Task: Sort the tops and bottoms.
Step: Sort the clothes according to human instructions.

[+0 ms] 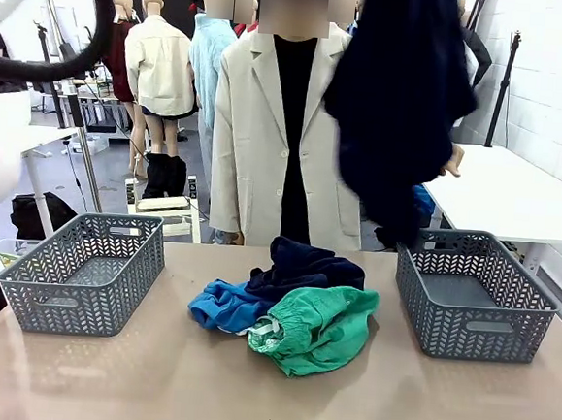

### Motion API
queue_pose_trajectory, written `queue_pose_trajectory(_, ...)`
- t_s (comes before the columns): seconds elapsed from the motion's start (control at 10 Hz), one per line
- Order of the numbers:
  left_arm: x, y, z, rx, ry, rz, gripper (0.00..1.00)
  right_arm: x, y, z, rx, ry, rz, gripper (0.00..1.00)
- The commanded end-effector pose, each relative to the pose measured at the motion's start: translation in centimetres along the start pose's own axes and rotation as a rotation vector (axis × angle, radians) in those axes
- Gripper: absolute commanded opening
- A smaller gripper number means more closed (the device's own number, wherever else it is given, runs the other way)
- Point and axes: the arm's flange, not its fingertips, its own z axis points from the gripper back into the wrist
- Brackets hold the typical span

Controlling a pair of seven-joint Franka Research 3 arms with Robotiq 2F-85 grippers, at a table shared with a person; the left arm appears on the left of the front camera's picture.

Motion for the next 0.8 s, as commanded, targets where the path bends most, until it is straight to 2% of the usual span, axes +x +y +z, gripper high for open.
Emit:
queue_pose_trajectory(0.0, 17.3, 12.6, -11.1, -0.063, -0.142, -0.082, 0.0, -0.2, -0.1, -0.1, 0.002, 0.01, -0.005, 1.0)
queue_pose_trajectory(0.1, 17.8, 11.8, -14.0, -0.08, -0.22, -0.069, 0.0, -0.2, -0.1, -0.1, 0.002, 0.01, -0.005, 1.0)
queue_pose_trajectory(0.2, 16.6, 11.1, -19.4, -0.155, -0.22, -0.039, 0.0, -0.2, -0.1, -0.1, 0.002, 0.01, -0.005, 1.0)
queue_pose_trajectory(0.3, 0.8, -1.8, -2.2, -0.045, -0.123, -0.06, 0.0, -0.2, -0.1, -0.1, 0.002, 0.01, -0.005, 1.0)
queue_pose_trajectory(0.7, 0.8, -1.8, -2.2, -0.045, -0.123, -0.06, 0.0, -0.2, -0.1, -0.1, 0.002, 0.01, -0.005, 1.0)
